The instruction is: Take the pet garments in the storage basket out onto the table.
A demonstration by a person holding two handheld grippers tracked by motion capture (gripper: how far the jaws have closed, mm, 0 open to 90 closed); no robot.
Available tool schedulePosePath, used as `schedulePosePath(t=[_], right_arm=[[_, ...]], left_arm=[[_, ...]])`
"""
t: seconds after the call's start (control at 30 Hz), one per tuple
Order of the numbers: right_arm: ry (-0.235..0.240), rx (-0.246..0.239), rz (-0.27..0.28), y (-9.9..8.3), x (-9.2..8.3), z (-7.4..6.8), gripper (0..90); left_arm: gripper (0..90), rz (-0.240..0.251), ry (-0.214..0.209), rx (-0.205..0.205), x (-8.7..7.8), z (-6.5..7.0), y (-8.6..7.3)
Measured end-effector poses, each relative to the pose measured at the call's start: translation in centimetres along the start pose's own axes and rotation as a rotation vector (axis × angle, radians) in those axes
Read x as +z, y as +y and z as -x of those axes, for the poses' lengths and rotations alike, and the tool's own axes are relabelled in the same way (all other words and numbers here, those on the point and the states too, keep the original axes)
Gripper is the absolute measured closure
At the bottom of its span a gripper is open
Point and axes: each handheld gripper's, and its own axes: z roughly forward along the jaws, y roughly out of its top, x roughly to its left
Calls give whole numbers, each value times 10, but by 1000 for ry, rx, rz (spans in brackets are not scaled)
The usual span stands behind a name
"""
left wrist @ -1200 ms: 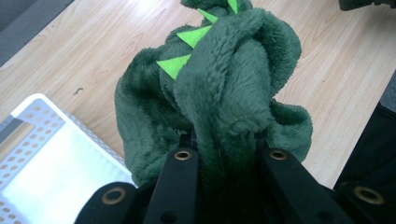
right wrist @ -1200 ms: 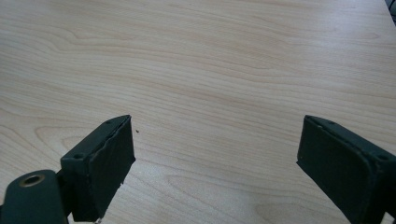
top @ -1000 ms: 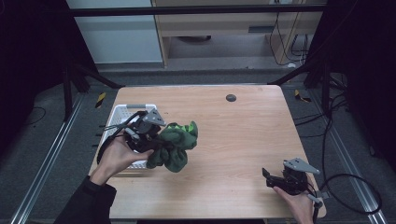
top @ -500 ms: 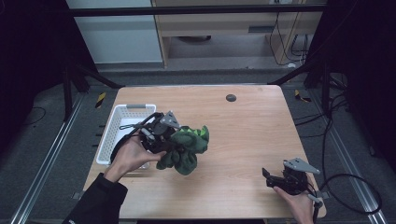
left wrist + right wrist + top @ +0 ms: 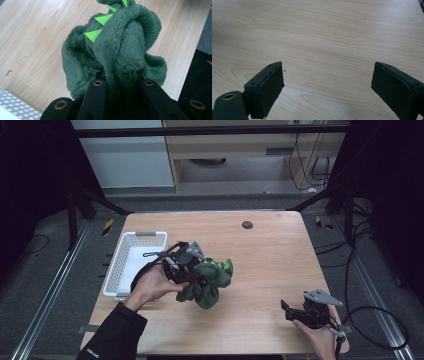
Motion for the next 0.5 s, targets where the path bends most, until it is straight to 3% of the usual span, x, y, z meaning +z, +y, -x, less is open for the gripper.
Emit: schedulePosePath(t=[0.5], right_arm=[[-5,-1,6,0,-1,1,108]], left_arm=[[812,-33,-50,25,29,6,4]])
